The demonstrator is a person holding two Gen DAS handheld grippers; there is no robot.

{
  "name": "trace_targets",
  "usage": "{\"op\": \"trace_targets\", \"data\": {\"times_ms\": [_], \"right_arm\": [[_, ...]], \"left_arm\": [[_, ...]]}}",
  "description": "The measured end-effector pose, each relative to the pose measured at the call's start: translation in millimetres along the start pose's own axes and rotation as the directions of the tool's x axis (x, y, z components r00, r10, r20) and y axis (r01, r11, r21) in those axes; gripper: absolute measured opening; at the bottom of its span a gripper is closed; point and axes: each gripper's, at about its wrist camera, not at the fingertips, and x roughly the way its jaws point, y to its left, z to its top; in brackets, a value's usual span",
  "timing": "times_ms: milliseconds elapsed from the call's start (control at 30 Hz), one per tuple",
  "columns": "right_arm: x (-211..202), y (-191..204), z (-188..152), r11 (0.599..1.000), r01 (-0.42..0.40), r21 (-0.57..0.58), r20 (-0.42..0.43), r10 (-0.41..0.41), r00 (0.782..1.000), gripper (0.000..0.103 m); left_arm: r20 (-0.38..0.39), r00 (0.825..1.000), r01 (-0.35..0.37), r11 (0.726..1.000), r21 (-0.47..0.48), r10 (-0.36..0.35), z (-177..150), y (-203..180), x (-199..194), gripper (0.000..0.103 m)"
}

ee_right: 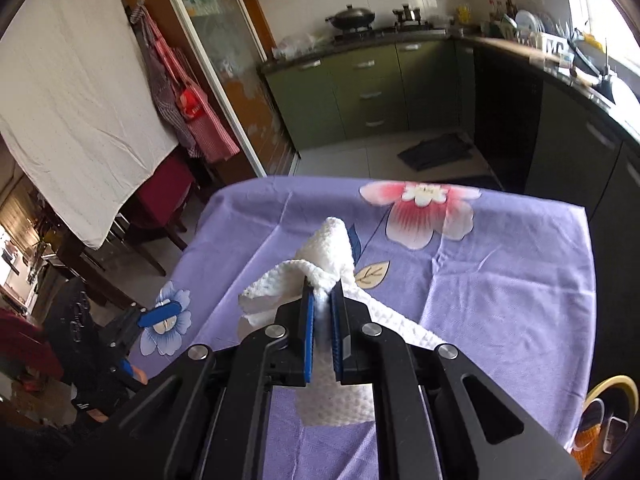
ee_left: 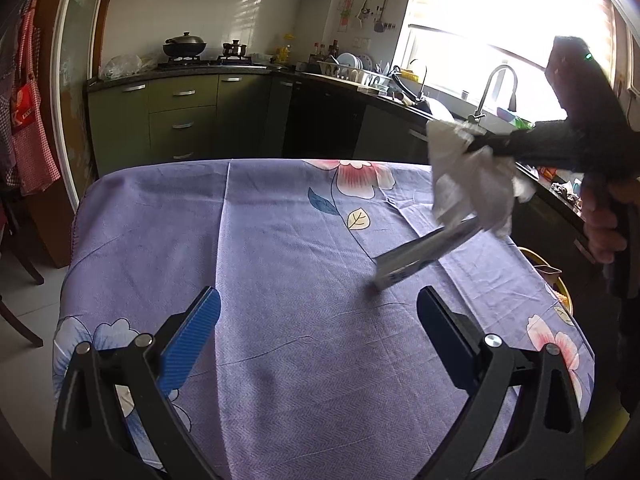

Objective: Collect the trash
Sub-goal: 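Carry the tissues over the trash bin and open the right gripper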

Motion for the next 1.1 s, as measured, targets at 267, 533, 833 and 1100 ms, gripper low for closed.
{"op": "trace_targets", "data": {"times_ms": [267,533,833,1100], "right_arm": [[-40,8,6,1.000,0.007,-0.023,0.077,-0.005,0.997,0.008],[-64,9,5,0.996,0.075,-0.043,0.102,-0.070,0.992,0.008],[-120,-49,-39,0.970,0.233,0.068,0.101,-0.239,0.966,0.008],[-185,-166,-123,0.832,0.451,0.323,0.011,-0.480,0.877,0.008]], "left_arm": [[0.009,1.000,0.015,1.000,0.025,-0.015,-1,-5,-1,0.094],[0.007,1.000,0.019,0.999,0.037,-0.019,-1,-8,0,0.094],[-0.005,1.000,0.028,0.999,0.035,-0.028,-2,-8,4,0.094],[-0.020,0.998,0.064,0.997,0.037,-0.063,-5,-12,9,0.094]]}}
